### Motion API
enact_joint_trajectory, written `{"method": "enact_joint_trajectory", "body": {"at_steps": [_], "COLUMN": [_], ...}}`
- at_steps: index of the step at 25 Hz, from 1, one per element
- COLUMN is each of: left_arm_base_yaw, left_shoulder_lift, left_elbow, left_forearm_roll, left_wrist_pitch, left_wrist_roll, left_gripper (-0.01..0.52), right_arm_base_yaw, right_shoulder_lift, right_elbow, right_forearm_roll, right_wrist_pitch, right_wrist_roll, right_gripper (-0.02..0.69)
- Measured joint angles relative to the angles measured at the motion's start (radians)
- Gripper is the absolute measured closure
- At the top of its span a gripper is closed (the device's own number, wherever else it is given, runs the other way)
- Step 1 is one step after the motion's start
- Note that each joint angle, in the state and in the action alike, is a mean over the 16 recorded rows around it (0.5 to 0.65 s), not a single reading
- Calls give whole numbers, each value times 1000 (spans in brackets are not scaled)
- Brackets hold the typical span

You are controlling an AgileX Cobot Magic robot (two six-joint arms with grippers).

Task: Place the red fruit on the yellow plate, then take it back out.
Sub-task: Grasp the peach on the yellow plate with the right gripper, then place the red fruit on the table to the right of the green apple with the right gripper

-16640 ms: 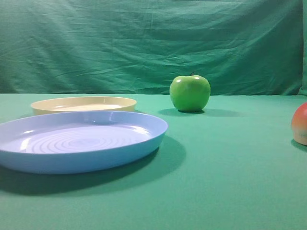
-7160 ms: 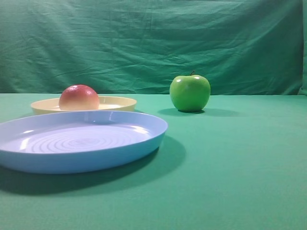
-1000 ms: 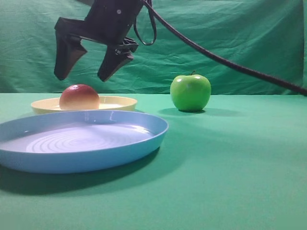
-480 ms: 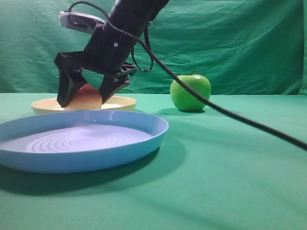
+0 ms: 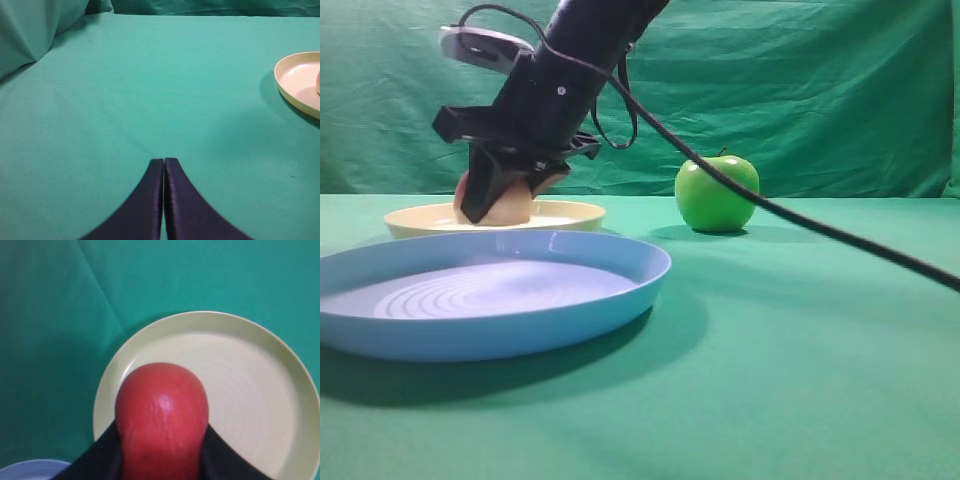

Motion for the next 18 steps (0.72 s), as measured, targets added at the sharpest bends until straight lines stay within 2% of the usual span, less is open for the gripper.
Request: {"method": "enact_joint_trajectory", "body": {"at_steps": [9, 18], "left_arm_base_yaw": [0, 0], "left_shoulder_lift": [0, 0], "left_elbow": [0, 0], "left_forearm_roll": [0, 0], "left_wrist_pitch": [0, 0], "left_wrist_roll": [1, 2], "left_gripper": [514, 514], "right_arm_base_yaw": [-76, -113], "right_shoulder_lift": [-206, -447], "right_elbow": [-13, 171], "right_forearm_roll": [-66, -216], "right_wrist_pitch": [194, 236], "right_wrist_roll": [132, 252], "right_gripper": [460, 466]}}
